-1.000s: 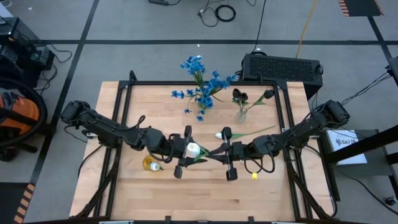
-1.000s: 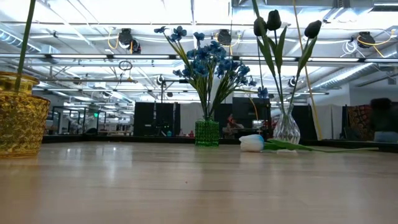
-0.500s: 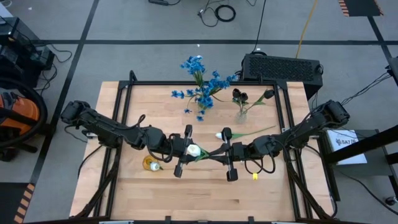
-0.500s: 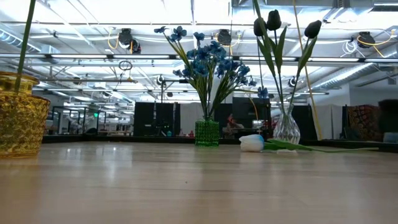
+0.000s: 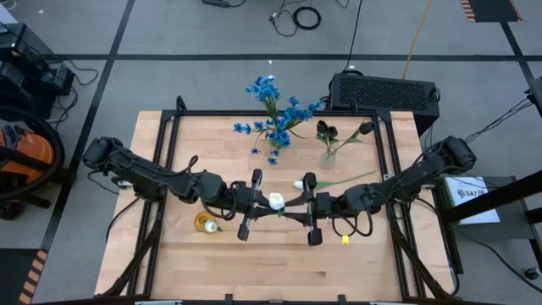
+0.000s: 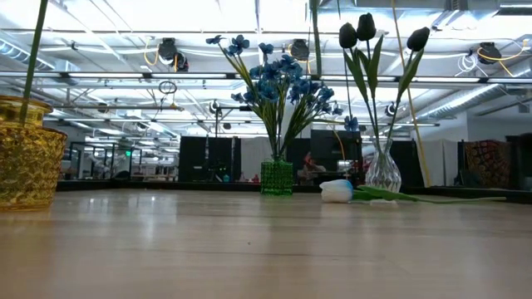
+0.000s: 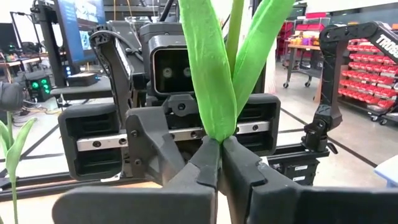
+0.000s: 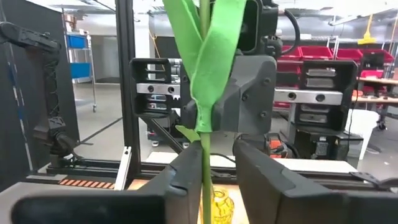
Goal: Sort flowers into vase by color
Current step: Put the bottom white tulip into the yellow vase
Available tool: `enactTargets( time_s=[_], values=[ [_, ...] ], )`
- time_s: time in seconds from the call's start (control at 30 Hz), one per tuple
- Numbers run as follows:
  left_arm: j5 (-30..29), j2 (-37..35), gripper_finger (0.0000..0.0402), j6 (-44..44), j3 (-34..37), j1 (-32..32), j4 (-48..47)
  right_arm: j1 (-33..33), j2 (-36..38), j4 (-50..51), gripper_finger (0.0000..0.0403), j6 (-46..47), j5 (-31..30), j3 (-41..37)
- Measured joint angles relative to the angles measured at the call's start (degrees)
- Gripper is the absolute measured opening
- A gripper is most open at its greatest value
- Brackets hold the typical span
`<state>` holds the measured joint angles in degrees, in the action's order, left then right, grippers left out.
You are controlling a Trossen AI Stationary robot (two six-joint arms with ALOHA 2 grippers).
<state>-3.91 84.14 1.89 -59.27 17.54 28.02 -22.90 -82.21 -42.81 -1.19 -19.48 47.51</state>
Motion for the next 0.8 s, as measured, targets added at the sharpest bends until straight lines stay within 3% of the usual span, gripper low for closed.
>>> enactTargets(
  time_s=[0.43,0.8],
  values=[
    [-0.1,-6.1,0.0015,0.0,0.0,0.6,-5.8,-0.4,11.6,21.9,0.0185,8.2,-1.8,0.0],
    [0.5,-24.0,0.0015,-0.6,0.0,1.2,-19.0,-4.0,23.8,36.7,0.022,10.9,-1.5,0.0]
  ],
)
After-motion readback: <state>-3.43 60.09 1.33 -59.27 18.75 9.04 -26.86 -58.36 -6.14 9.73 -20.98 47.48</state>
